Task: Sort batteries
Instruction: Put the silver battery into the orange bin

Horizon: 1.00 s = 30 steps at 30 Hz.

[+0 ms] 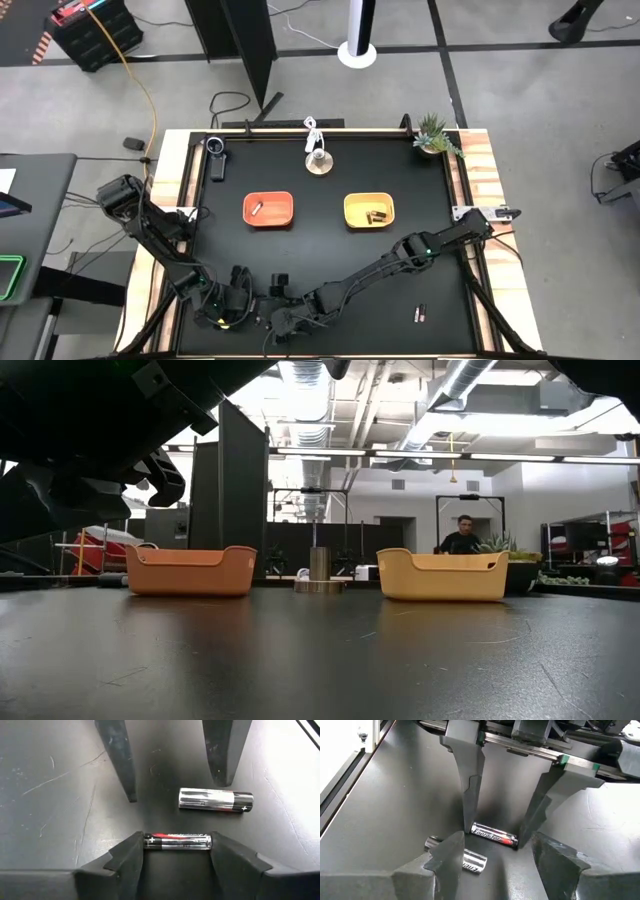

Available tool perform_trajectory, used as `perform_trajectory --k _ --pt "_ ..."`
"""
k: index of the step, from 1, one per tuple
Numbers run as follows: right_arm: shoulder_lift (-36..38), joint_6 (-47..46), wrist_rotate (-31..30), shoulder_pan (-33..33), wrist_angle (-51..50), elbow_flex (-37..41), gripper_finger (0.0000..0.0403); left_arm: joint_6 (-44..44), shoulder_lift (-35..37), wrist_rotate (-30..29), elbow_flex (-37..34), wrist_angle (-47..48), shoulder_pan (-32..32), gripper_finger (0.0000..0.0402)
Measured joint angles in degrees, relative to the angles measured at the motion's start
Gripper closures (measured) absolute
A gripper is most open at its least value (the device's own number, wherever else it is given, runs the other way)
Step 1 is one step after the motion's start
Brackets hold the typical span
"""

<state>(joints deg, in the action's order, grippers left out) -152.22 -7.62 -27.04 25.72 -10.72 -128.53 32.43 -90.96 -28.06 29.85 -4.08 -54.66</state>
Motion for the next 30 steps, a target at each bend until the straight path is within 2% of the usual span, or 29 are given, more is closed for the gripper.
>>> perform_trajectory --k 4,19,27,30 --pt "0.00 0.00 0.00 -0.01 0.00 0.00 0.0155 -0.05 -0.04 -0.12 0.00 -0.05 0.09 0.0210" --pt "0.67 0.78 -0.76 0.01 -0.06 -0.02 0.0155 0.12 -0.07 -2.28 -0.02 0.36 0.12 0.0206" --pt "2.13 2.12 -4.34 0.22 -1.21 -0.11 0.0155 -0.56 0.94 -7.05 -0.11 1.53 0.12 0.0205" --pt "2.55 3.58 -6.95 0.76 -1.45 -0.09 0.0155 -0.86 3.36 -11.19 -0.33 4.58 0.22 0.0205"
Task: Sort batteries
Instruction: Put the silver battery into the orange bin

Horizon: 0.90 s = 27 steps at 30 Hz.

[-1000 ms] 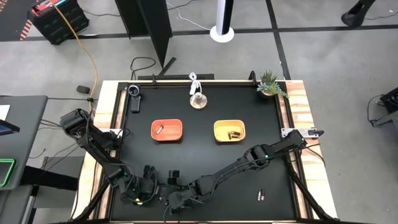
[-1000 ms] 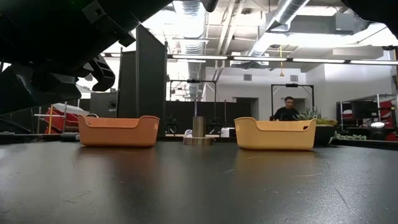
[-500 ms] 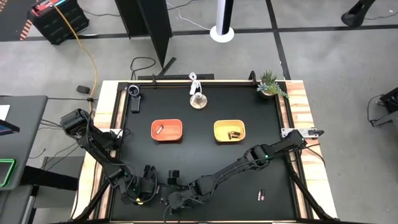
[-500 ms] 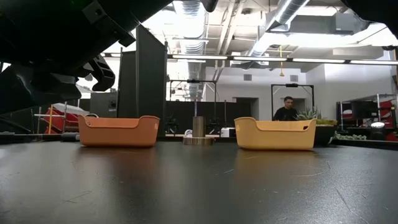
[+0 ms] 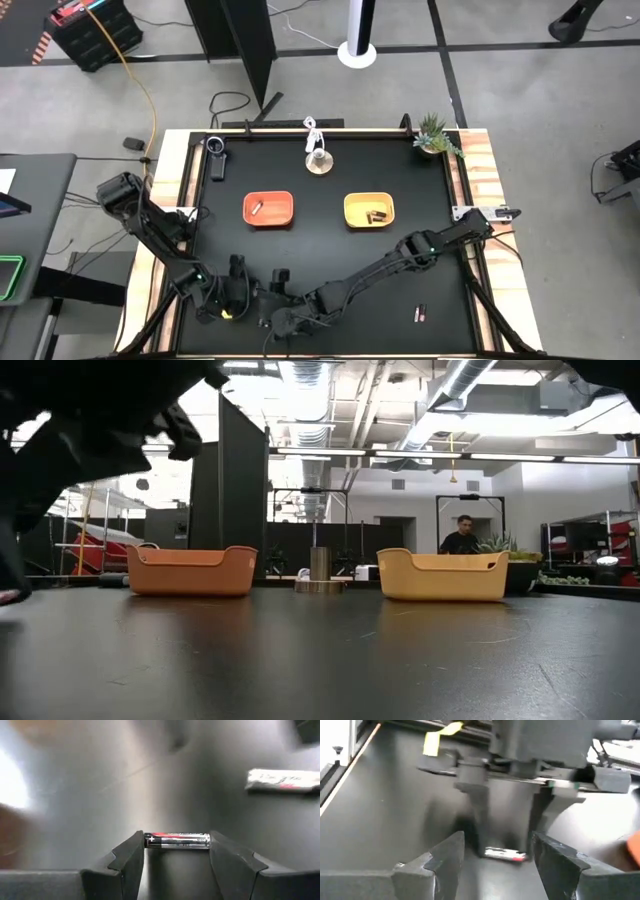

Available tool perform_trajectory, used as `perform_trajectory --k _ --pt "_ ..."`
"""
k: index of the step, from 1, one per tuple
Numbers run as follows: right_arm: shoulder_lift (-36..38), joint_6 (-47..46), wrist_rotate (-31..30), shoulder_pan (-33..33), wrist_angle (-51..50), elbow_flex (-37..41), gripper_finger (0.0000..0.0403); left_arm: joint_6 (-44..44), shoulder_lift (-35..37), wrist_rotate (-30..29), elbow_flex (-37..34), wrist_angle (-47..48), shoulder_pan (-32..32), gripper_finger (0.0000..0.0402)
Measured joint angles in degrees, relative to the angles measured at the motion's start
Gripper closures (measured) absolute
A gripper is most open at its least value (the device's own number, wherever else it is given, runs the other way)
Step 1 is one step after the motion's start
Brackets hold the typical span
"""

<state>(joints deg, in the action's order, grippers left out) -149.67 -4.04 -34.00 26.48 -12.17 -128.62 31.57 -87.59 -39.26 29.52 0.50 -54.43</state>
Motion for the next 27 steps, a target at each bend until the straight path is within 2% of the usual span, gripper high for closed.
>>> perform_trajectory --k 7,15,23,27 --pt "0.51 1.92 -5.62 1.16 -0.78 0.02 0.0155 2.02 8.19 -7.57 0.04 11.53 1.54 0.0206" --pt "2.06 2.08 -9.11 1.57 -4.30 0.07 0.0155 0.77 17.06 -13.61 0.09 19.72 8.80 0.0206" --pt "3.84 0.65 -11.00 2.46 -8.68 0.09 0.0155 -7.19 25.36 -14.17 0.22 22.78 20.21 0.0206" --pt "3.92 -0.01 -11.14 2.79 -10.00 0.09 0.0155 -10.82 27.64 -12.09 0.22 23.27 27.19 0.0206"
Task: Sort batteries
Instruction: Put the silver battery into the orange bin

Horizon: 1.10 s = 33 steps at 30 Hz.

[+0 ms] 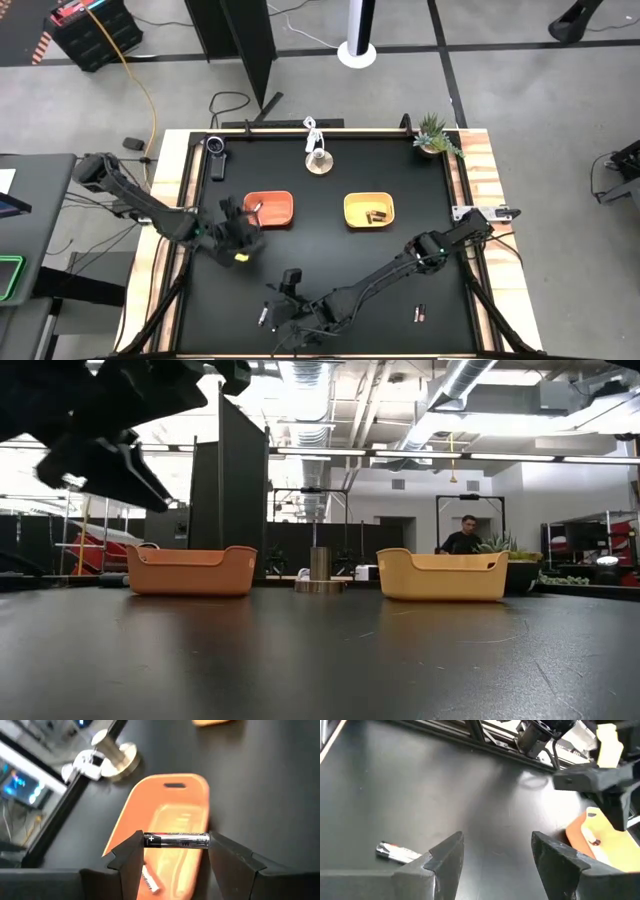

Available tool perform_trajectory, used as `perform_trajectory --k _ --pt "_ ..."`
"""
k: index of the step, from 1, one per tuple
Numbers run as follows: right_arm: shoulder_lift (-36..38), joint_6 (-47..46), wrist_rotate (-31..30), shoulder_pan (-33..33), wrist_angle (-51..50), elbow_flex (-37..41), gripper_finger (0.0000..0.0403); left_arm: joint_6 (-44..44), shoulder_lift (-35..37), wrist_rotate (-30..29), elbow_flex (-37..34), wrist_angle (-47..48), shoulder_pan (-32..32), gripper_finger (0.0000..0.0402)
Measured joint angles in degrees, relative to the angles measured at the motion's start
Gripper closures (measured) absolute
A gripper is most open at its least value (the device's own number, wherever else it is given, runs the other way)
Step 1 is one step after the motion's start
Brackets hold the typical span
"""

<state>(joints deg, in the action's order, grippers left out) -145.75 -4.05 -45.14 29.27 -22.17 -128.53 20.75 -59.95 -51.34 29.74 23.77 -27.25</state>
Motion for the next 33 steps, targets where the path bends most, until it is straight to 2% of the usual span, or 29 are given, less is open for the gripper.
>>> perform_trajectory --k 3,8,16,20,24,29,33 --pt "0.00 -0.03 0.00 -0.01 -0.30 0.00 0.0155 -1.08 0.34 2.41 0.00 -0.06 5.07 0.0202" --pt "0.00 -0.33 0.02 0.01 -0.75 0.00 0.0155 -3.94 0.34 7.49 0.00 -0.31 11.93 0.0164" --pt "0.00 -0.49 0.02 0.23 -1.96 0.00 0.0155 -7.49 0.36 10.05 0.18 -1.33 13.00 0.0128" --pt "0.51 -0.73 -0.01 0.65 -4.05 0.00 0.0155 -6.55 2.08 14.99 0.48 -2.67 9.52 0.0127" --pt "2.20 -2.17 -0.49 1.27 -8.06 0.00 0.0155 -3.95 4.64 20.84 0.52 -4.39 3.33 0.0131" --pt "4.50 -6.69 -3.16 2.31 -16.11 0.00 0.0155 7.30 4.48 23.14 0.55 -4.47 -7.13 0.0138" --pt "5.47 -10.11 -6.22 3.07 -21.29 0.00 0.0155 16.91 0.30 24.76 0.52 -8.05 -15.50 0.0147"
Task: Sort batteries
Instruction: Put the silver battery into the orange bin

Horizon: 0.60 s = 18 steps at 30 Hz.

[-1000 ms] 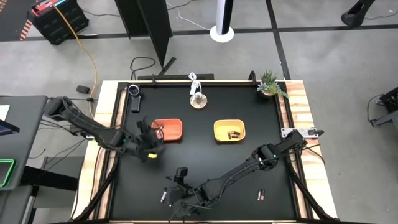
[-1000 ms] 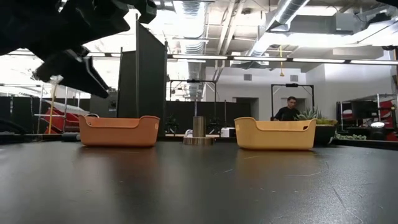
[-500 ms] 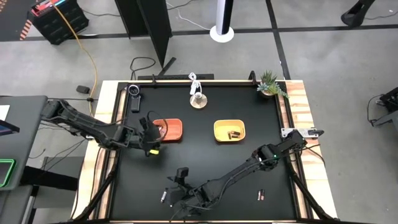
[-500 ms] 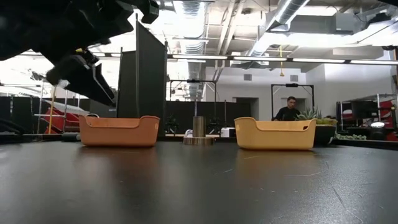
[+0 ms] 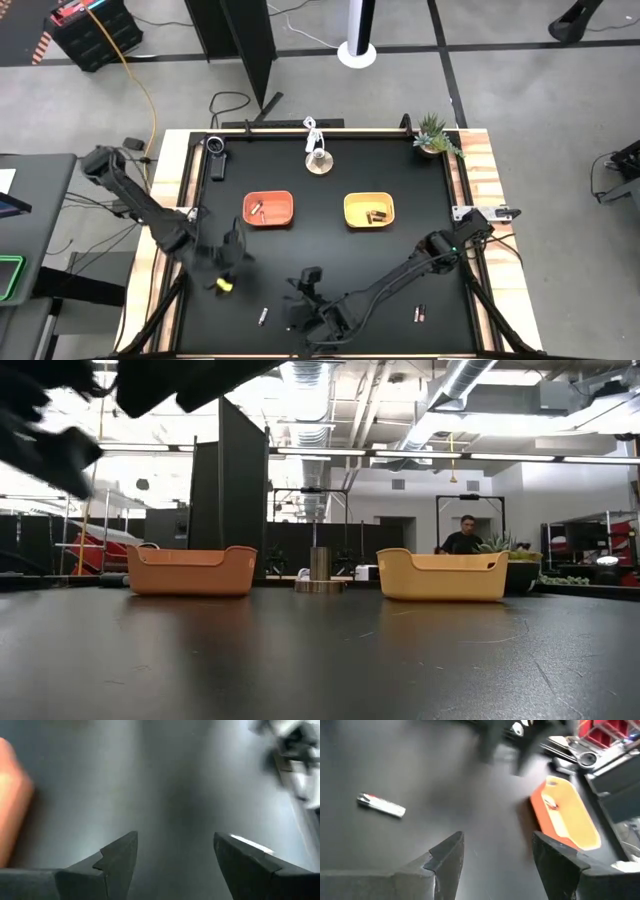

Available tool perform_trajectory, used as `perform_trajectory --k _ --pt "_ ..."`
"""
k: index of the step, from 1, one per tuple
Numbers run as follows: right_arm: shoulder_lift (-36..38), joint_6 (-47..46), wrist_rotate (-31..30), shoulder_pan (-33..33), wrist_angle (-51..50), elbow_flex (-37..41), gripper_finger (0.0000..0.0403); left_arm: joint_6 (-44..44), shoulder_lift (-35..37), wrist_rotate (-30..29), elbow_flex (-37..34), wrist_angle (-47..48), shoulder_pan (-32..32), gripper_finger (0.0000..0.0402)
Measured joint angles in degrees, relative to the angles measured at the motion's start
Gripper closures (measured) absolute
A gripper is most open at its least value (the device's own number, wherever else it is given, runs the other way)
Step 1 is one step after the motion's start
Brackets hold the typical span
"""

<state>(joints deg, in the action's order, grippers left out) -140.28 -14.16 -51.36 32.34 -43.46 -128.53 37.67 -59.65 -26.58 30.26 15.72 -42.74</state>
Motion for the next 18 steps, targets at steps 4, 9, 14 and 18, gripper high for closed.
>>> perform_trajectory --k 4,9,14,18 --pt "0.17 -1.46 -1.35 0.37 -1.86 0.00 0.0155 6.59 -7.16 0.31 0.06 -7.77 -6.51 0.0157" --pt "0.17 -1.52 -1.52 0.31 -1.73 0.00 0.0155 13.59 -17.72 0.45 4.39 -8.63 -9.68 0.0162" --pt "0.17 -1.50 -1.52 0.26 -1.30 0.00 0.0155 14.70 -26.43 0.90 11.08 -8.15 -10.07 0.0162" --pt "0.17 -1.48 -1.52 0.26 -1.23 0.00 0.0155 15.81 -30.52 1.42 16.04 -4.54 -10.07 0.0162"
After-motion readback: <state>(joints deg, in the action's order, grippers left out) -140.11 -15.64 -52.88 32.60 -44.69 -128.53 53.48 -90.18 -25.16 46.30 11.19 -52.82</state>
